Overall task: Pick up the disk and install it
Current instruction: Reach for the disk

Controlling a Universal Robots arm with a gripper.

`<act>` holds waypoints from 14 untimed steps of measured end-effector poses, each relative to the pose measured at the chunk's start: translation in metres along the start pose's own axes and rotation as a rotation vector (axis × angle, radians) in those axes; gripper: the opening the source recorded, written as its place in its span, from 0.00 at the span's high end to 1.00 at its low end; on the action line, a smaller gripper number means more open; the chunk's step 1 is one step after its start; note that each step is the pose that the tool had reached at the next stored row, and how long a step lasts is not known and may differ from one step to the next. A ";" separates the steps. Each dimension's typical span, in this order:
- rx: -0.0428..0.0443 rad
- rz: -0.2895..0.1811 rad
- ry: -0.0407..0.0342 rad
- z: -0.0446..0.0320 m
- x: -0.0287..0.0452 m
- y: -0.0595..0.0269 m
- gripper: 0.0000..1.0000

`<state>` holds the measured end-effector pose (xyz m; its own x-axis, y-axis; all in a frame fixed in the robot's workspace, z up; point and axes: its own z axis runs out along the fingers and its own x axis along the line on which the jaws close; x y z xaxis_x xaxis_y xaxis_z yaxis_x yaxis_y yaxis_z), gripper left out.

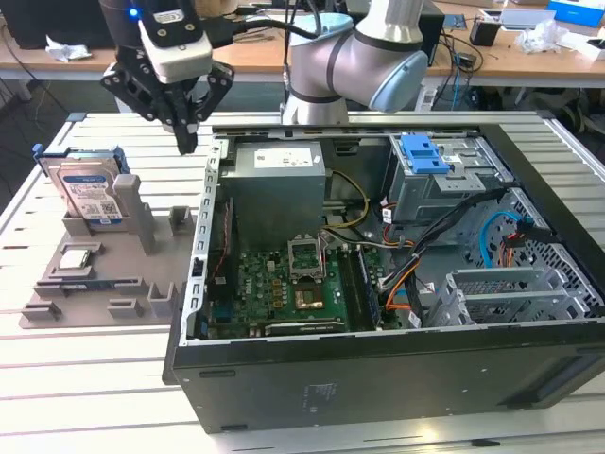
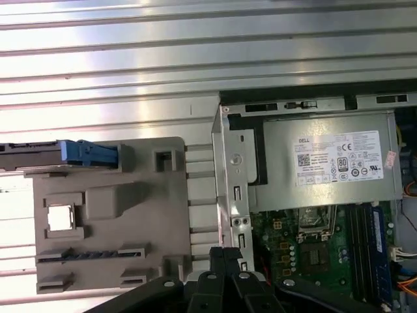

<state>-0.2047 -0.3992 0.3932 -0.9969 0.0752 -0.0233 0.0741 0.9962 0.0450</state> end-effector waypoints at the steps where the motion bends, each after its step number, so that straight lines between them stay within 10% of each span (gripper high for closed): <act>1: -0.0001 0.000 -0.0001 -0.0001 0.0058 -0.0005 0.89; 7: 0.0000 0.000 0.0000 -0.0008 0.0432 -0.0032 0.89; 14: 0.0000 0.000 -0.0001 -0.0014 0.0692 -0.0051 0.89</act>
<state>-0.2740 -0.3992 0.3927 -0.9969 0.0753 -0.0234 0.0741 0.9962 0.0451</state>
